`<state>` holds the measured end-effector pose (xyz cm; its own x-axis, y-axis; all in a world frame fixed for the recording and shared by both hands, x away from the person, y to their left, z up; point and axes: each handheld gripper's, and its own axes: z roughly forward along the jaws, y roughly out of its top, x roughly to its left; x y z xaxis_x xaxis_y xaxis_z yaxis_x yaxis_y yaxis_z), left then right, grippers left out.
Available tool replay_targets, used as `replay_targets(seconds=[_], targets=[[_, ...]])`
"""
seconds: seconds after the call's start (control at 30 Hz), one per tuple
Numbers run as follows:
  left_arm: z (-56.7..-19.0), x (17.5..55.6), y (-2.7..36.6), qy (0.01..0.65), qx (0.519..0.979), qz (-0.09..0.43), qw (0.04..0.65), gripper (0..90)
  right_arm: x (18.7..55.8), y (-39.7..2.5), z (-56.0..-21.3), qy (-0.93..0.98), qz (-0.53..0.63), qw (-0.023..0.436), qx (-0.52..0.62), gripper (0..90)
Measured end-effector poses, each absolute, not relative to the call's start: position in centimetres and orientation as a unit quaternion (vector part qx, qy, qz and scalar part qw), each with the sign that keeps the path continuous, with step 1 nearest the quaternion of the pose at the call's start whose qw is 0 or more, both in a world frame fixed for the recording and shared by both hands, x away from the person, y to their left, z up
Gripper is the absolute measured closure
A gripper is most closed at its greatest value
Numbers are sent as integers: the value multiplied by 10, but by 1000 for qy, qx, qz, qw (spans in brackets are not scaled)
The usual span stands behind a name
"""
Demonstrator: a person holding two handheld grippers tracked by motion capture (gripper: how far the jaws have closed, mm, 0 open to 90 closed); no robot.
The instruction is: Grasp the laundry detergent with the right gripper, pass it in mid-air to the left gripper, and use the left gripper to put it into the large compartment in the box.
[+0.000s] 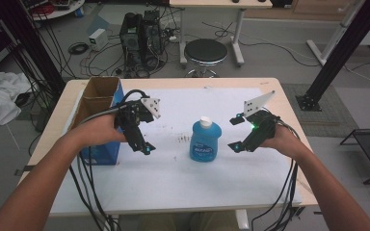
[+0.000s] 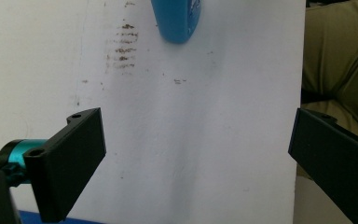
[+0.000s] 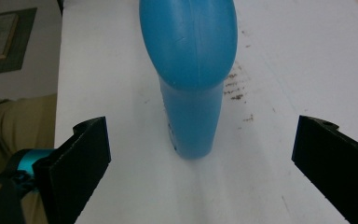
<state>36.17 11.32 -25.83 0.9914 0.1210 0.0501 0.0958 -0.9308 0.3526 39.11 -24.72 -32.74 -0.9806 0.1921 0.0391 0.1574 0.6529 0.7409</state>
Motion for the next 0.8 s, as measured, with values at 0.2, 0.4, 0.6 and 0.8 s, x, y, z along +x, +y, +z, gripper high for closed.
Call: replay_targets(seconds=[0.2,0.4,0.6,0.8], targets=[[-258,360,113,55,982,35,178,39,387,-244,-343,898,421,-2,126,33],[-258,361,115,55,981,40,180,38,392,-237,-355,893,433,-14,123,33],[-259,360,116,59,981,40,182,38,397,-232,-364,882,457,-5,111,33],[-259,360,116,60,980,40,185,38,398,-226,-372,878,466,-10,111,33]])
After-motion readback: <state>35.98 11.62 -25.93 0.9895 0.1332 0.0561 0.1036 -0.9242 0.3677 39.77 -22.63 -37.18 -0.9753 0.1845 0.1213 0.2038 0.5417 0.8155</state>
